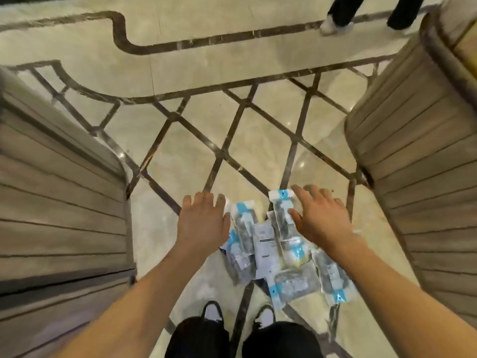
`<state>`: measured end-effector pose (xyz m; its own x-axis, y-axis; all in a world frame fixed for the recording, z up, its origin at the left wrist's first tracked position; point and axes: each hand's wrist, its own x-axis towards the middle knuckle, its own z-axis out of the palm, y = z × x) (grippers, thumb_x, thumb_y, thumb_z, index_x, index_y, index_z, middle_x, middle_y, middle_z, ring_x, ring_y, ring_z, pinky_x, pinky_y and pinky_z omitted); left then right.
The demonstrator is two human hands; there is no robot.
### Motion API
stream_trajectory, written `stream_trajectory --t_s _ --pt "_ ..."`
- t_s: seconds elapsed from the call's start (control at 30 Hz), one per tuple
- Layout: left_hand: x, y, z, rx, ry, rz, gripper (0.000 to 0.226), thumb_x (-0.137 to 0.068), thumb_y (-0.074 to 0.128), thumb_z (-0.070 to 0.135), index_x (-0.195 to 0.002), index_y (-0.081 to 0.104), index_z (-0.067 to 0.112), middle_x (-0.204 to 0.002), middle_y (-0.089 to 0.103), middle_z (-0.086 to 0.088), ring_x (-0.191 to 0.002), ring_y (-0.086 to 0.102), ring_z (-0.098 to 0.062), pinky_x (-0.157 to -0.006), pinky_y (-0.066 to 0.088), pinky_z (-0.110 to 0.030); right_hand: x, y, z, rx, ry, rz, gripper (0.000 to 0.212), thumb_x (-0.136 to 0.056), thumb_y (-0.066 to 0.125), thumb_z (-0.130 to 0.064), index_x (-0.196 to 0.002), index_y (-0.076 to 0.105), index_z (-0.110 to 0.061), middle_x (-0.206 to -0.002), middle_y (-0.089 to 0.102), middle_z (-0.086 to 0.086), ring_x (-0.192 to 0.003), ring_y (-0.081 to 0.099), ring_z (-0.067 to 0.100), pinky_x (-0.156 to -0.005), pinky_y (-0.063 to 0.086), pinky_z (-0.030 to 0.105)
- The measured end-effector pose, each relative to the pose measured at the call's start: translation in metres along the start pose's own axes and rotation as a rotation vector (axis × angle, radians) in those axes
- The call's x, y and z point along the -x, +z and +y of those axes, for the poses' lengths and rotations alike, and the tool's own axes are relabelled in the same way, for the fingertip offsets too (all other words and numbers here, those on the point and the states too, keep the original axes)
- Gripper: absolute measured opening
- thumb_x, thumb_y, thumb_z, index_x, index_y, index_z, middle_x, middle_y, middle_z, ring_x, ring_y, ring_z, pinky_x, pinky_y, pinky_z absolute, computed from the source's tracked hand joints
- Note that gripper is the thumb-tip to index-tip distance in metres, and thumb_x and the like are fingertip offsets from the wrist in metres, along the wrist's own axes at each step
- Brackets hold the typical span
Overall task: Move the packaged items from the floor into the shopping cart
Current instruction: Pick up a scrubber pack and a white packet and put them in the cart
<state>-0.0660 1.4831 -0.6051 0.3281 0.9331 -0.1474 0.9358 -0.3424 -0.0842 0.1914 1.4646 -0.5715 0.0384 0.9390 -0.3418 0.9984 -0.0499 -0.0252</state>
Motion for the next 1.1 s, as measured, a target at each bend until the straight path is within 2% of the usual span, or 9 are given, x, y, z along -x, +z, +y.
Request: stream_trajectory --t_s 0.1,0.2,0.4,0.53,0.67,0.77,0.83,1.0,1.1 --pt "-0.018 0.100 0.014 -0.001 0.014 -0.109 0.043 -0.083 0.071 0.040 -0.112 0.073 0.010 -0.094 0.073 -0.015 -0.090 0.068 -0.038 -0.083 0.052 -0.048 -0.030 0.101 0.001 -0.031 0.074 -0.136 0.062 -0.102 0.051 -0.047 -0.158 0.034 -0.027 -0.153 0.049 0.008 -0.136 0.049 0.038 -0.105 0.045 0.049" --pt "-0.033 0.196 0.037 -0.013 -0.005 -0.221 0.052 -0.096 0.053 0.045 -0.137 0.059 0.014 -0.115 0.071 -0.012 -0.109 0.064 -0.035 -0.098 0.045 -0.049 -0.055 0.204 0.005 -0.106 0.162 -0.289 0.060 -0.102 0.050 -0.046 -0.157 0.033 -0.029 -0.155 0.047 0.006 -0.140 0.046 0.035 -0.107 0.045 0.049" --pt "-0.050 0.355 0.090 -0.076 0.026 -0.310 0.060 -0.106 0.032 0.040 -0.161 0.028 0.016 -0.139 0.059 -0.014 -0.125 0.056 -0.035 -0.106 0.039 -0.048 -0.104 0.386 0.016 -0.268 0.189 -0.536 0.064 -0.101 0.058 -0.037 -0.158 0.030 -0.027 -0.149 0.051 0.014 -0.137 0.051 0.037 -0.108 0.048 0.050" --pt "-0.067 0.424 0.108 -0.107 -0.011 -0.402 0.065 -0.109 0.021 0.042 -0.164 0.004 0.012 -0.146 0.051 -0.019 -0.129 0.051 -0.038 -0.106 0.040 -0.049 -0.140 0.460 0.030 -0.432 0.307 -0.522 0.064 -0.098 0.062 -0.032 -0.155 0.036 -0.017 -0.147 0.055 0.018 -0.133 0.056 0.038 -0.105 0.049 0.044" --pt "-0.090 0.467 0.118 -0.093 -0.084 -0.460 0.074 -0.108 0.016 0.053 -0.163 0.004 0.005 -0.143 0.054 -0.022 -0.127 0.053 -0.039 -0.102 0.044 -0.051 -0.170 0.490 0.039 -0.560 0.367 -0.542 0.056 -0.099 0.066 -0.031 -0.143 0.044 -0.005 -0.136 0.061 0.020 -0.115 0.061 0.035 -0.092 0.051 0.040" --pt "-0.097 0.485 0.130 0.326 -0.272 -0.434 0.082 -0.106 0.027 0.055 -0.162 -0.004 0.003 -0.144 0.054 -0.022 -0.131 0.050 -0.039 -0.101 0.045 -0.050 -0.177 0.504 0.042 -0.673 0.429 -0.575 0.068 -0.095 0.074 -0.032 -0.148 0.043 -0.003 -0.137 0.060 0.018 -0.126 0.060 0.035 -0.093 0.050 0.035" --pt "-0.097 0.489 0.141 0.720 -0.470 -0.397 0.089 -0.103 0.044 0.052 -0.163 -0.008 0.011 -0.145 0.052 -0.024 -0.135 0.046 -0.043 -0.104 0.046 -0.054 -0.180 0.512 0.046 -0.772 0.474 -0.595 0.052 -0.091 0.079 -0.026 -0.134 0.059 -0.004 -0.123 0.067 0.014 -0.109 0.064 0.029 -0.078 0.052 0.033" --pt "-0.106 0.480 0.145 1.166 -0.899 -0.330 0.084 -0.090 0.074 0.040 -0.153 0.028 0.005 -0.139 0.057 -0.021 -0.119 0.060 -0.041 -0.093 0.053 -0.045 -0.175 0.506 0.054 -1.026 0.598 -0.648 0.038 -0.084 0.088 -0.020 -0.109 0.064 -0.005 -0.087 0.066 0.007 -0.050 0.061 0.006 -0.039 0.041 0.017" --pt "-0.117 0.476 0.132 1.285 -0.920 -0.437 0.036 -0.091 0.072 0.029 -0.114 0.064 0.004 -0.107 0.069 -0.015 -0.088 0.063 -0.030 -0.083 0.053 -0.039 -0.177 0.502 0.048 -1.153 0.614 -0.682 0.060 -0.074 0.094 -0.038 -0.119 0.067 -0.008 -0.106 0.069 0.003 -0.084 0.064 0.014 -0.079 0.053 0.029"
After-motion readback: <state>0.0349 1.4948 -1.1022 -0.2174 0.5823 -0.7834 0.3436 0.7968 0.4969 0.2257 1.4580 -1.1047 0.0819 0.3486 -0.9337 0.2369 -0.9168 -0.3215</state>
